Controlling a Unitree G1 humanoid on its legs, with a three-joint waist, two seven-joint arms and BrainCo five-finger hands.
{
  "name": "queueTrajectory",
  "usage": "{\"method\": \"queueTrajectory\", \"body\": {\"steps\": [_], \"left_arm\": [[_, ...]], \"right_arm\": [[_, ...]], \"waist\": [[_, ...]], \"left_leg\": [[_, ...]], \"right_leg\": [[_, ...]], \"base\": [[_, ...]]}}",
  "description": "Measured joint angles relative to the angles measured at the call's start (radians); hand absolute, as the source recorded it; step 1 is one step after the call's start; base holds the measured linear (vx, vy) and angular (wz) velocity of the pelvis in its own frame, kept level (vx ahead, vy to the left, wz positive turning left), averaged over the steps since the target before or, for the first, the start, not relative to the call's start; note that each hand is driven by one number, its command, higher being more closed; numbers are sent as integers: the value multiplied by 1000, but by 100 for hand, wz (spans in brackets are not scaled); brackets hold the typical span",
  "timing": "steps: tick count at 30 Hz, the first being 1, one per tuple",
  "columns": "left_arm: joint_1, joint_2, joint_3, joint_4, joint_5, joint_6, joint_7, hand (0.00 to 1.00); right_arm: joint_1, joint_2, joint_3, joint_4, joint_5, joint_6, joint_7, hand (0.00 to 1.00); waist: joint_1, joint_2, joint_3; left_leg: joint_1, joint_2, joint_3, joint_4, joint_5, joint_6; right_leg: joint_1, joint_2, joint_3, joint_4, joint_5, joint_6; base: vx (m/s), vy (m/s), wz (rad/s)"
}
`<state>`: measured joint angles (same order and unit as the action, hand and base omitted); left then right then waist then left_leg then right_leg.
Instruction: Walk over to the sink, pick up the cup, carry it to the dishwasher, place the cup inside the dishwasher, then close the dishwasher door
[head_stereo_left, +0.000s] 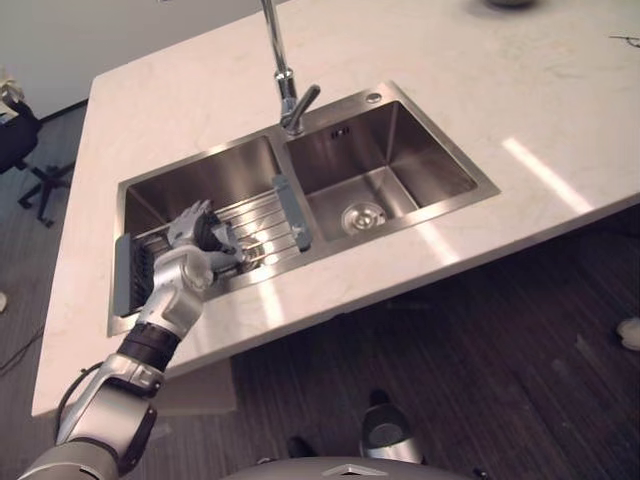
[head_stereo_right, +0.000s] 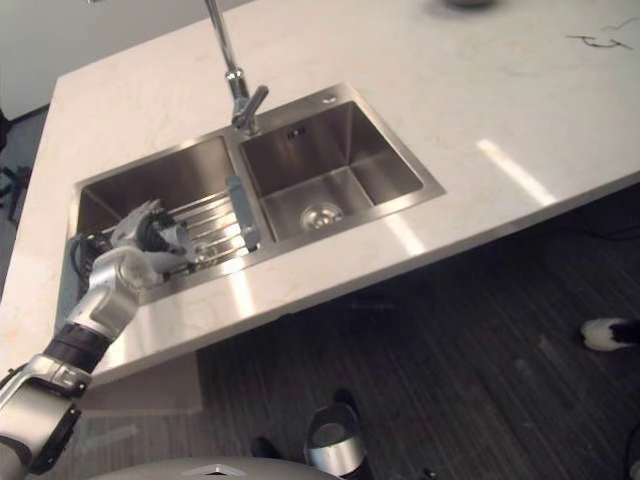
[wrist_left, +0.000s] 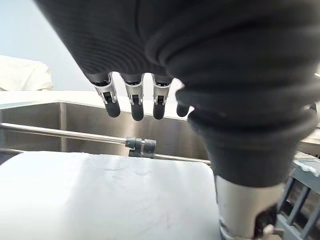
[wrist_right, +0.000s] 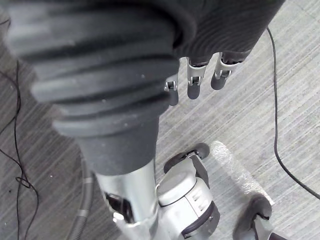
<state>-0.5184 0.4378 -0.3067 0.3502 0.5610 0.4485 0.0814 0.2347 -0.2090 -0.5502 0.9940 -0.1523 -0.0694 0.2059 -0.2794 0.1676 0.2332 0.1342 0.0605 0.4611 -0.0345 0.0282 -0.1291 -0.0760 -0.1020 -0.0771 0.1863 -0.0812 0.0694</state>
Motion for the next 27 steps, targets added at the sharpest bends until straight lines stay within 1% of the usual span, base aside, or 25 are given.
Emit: {"method": "queueTrajectory", "body": {"steps": [2, 6, 7, 8, 11, 12, 16, 18, 22, 24, 27], "left_arm": [[-29, 12, 1, 15, -26, -10, 9, 0], [-44, 28, 10, 14, -32, -27, 4, 0], [-57, 28, 12, 14, -37, -28, -4, 0], [-70, 28, 12, 14, -38, -29, -10, 0], [-113, 35, 12, 3, -38, -29, -51, 0], [-123, 41, 10, -8, -38, -29, -68, 0], [-145, 61, -10, -27, -38, -32, -113, 0], [-151, 61, -12, -27, -37, -33, -151, 0], [-154, 63, -25, -30, -34, -33, -211, 0], [-154, 83, -54, -59, -34, -34, -250, 0], [-165, 89, -55, -78, -34, -36, -275, 0]], "right_arm": [[-6, -1, 32, -11, -1, 1, -1, 0], [-6, -1, 42, -35, -1, 7, -1, 0], [-6, -3, 62, -35, 0, 8, -2, 0], [-6, -2, 76, -35, 0, 9, -2, 0], [-12, 6, 79, -35, 8, 30, 2, 0], [-15, 8, 79, -35, 9, 35, 3, 0], [-15, 17, 80, -35, 8, 57, 9, 0], [-15, 32, 80, -36, 9, 61, 13, 0], [-19, 36, 108, -36, 9, 74, 33, 0], [-32, 41, 110, -36, 10, 76, 35, 0], [-47, 43, 111, -36, 11, 83, 35, 0]], "waist": [[1, 0, 4], [8, -2, 8], [11, -4, 10], [11, -6, 11], [30, -10, 13], [33, -16, 18], [39, -32, 29], [47, -42, 35], [64, -47, 39], [69, -53, 42], [76, -58, 44]], "left_leg": [[-17, 1, -14, 0, 8, 11], [-18, 4, -30, 0, 7, 12], [-19, 4, -39, 0, 6, 17], [-19, 6, -51, 0, 2, 29], [-33, 13, -54, 7, -18, 61], [-39, 14, -55, 15, -25, 72], [-46, 14, -71, 19, -29, 77], [-49, 18, -77, 31, -36, 78], [-66, 22, -82, 67, -56, 80], [-73, 22, -92, 77, -60, 83], [-83, 21, -102, 89, -65, 86]], "right_leg": [[-10, -3, -19, 9, -4, -3], [-9, -2, -29, 19, -10, -6], [-10, -3, -36, 28, -14, -9], [-11, -4, -43, 38, -17, -6], [-29, 0, -48, 65, -29, -8], [-33, 0, -49, 74, -30, -7], [-33, -2, -57, 80, -30, -7], [-28, -3, -66, 81, -30, -7], [-27, -4, -68, 82, -29, -8], [-26, -7, -70, 83, -29, -7], [-24, -9, -74, 81, -27, -5]], "base": [[-17, -28, 19], [8, -22, 11], [10, -15, 16], [9, -19, 20], [1, -14, 6], [12, -3, 3], [-6, -5, 9], [-13, -16, 8], [-6, -3, 2], [-13, 2, 9], [-11, 1, 10]]}}
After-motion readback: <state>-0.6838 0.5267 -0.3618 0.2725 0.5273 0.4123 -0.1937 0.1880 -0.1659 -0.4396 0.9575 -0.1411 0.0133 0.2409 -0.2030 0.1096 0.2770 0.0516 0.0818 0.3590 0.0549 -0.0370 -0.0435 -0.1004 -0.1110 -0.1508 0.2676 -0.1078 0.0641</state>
